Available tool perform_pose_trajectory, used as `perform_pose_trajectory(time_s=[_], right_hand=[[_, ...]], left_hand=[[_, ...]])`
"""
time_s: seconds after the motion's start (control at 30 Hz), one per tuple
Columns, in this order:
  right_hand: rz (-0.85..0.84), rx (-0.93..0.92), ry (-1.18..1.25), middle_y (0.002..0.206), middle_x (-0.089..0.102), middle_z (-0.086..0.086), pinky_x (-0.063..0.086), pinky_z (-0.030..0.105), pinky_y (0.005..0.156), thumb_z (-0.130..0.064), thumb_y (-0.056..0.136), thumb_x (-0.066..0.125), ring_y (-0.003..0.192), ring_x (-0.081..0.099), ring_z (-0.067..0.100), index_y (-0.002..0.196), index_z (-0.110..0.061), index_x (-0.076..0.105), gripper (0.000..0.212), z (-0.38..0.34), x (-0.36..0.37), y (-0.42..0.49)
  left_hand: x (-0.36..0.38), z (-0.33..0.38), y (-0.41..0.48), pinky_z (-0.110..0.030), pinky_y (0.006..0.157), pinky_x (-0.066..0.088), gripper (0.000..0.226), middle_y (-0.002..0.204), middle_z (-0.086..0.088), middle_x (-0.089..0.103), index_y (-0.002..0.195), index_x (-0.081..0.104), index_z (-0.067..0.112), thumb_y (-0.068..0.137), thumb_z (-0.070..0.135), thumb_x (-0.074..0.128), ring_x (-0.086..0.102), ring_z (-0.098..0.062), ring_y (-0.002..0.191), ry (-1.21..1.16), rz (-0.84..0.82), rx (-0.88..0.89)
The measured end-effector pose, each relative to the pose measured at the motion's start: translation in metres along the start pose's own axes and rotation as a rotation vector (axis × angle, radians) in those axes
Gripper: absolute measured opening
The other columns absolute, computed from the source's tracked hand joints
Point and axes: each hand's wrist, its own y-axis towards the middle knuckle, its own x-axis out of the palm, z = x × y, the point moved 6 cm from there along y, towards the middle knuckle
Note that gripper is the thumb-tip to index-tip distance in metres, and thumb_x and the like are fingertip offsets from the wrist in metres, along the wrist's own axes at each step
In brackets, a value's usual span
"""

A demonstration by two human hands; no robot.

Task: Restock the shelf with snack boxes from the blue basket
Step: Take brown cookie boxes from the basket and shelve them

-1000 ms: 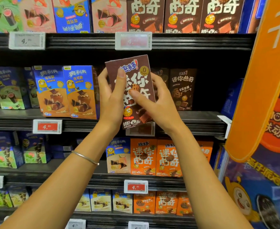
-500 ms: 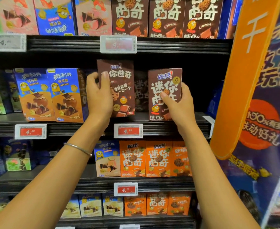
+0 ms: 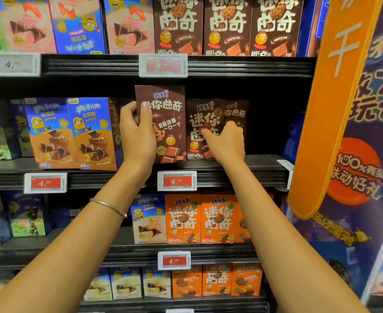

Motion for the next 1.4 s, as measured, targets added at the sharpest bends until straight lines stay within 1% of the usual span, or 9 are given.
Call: perform_pose_trajectory(time_s=[0.23,0.43,0.57,0.7,0.83,0.97,1.1,1.23,1.4], right_hand=[[0.017,0.002,0.067,0.128,0.053,0.007,0.052,0.037,0.082,-0.058,0.084,0.071,0.113,0.055,0.022,0.124,-0.015,0.046,0.064,0.0,-0.006,-0.005],[-0.122,-0.265,0.546,0.112,0.063,-0.009,0.054,0.013,0.077,-0.048,0.092,0.066,0.1,0.063,0.0,0.118,-0.017,0.06,0.04,-0.02,-0.027,-0.03],[-0.144,-0.316,0.587,0.118,0.063,-0.007,0.061,0.025,0.079,-0.036,0.092,0.071,0.103,0.067,0.006,0.125,-0.02,0.053,0.041,-0.016,-0.037,-0.028],[0.026,-0.181,0.644,0.126,0.061,-0.002,0.062,0.03,0.082,-0.032,0.096,0.065,0.112,0.065,0.011,0.128,-0.026,0.051,0.036,0.026,-0.059,-0.012],[0.112,-0.006,0.653,0.127,0.061,0.0,0.056,0.014,0.064,-0.027,0.1,0.06,0.106,0.066,0.007,0.133,-0.021,0.049,0.035,0.061,-0.069,0.004],[0.074,0.074,0.519,0.127,0.061,0.002,0.055,0.016,0.059,-0.027,0.103,0.055,0.106,0.066,0.011,0.131,-0.023,0.046,0.03,0.07,-0.059,0.02],[0.009,0.164,0.452,0.129,0.06,0.005,0.053,0.015,0.055,-0.026,0.104,0.053,0.106,0.067,0.014,0.142,-0.02,0.038,0.041,0.075,-0.05,0.032],[-0.059,0.21,0.472,0.125,0.061,0.006,0.054,0.02,0.058,-0.026,0.094,0.066,0.101,0.067,0.014,0.136,-0.019,0.04,0.05,0.077,-0.046,0.037],[-0.199,0.244,0.474,0.135,0.059,0.005,0.051,0.036,0.084,-0.057,0.053,0.086,0.12,0.06,0.025,0.141,-0.015,0.041,0.108,0.077,-0.04,0.047]], left_hand=[[0.003,-0.004,-0.003,-0.012,0.069,0.055,0.029,0.119,0.004,0.067,0.135,0.049,0.018,0.112,0.036,0.049,0.072,-0.007,0.104,-0.006,0.001,-0.017],[0.027,-0.002,-0.008,-0.013,0.067,0.056,0.021,0.121,0.0,0.068,0.124,0.049,0.022,0.113,0.039,0.047,0.075,-0.008,0.101,-0.069,-0.072,-0.048],[0.061,0.006,-0.017,-0.016,0.066,0.057,0.017,0.106,0.002,0.07,0.105,0.05,0.025,0.114,0.039,0.044,0.076,0.0,0.084,-0.059,-0.169,-0.058],[0.08,0.013,-0.015,-0.047,0.107,0.049,0.051,0.137,-0.006,0.061,0.142,0.051,0.019,0.109,0.056,0.038,0.06,-0.02,0.127,0.369,-0.341,0.166],[0.076,0.025,0.003,-0.056,0.106,0.041,0.076,0.135,-0.02,0.062,0.151,0.047,0.018,0.098,0.071,0.038,0.055,-0.043,0.127,1.049,-0.295,0.522],[0.081,0.018,0.029,-0.06,0.111,0.045,0.102,0.139,-0.016,0.063,0.157,0.039,0.022,0.082,0.091,0.038,0.059,-0.044,0.128,1.213,-0.451,0.448],[0.089,0.008,0.045,-0.058,0.118,0.037,0.113,0.163,-0.009,0.043,0.163,0.02,0.038,0.072,0.103,0.039,0.045,-0.041,0.146,1.322,-0.59,0.43],[0.098,0.003,0.056,-0.057,0.116,0.038,0.125,0.168,-0.011,0.039,0.163,0.027,0.034,0.063,0.108,0.043,0.043,-0.043,0.148,1.373,-0.728,0.253],[0.099,-0.002,0.058,-0.057,0.118,0.035,0.132,0.17,-0.008,0.037,0.165,0.031,0.029,0.057,0.103,0.051,0.038,-0.041,0.152,1.411,-0.834,0.061]])
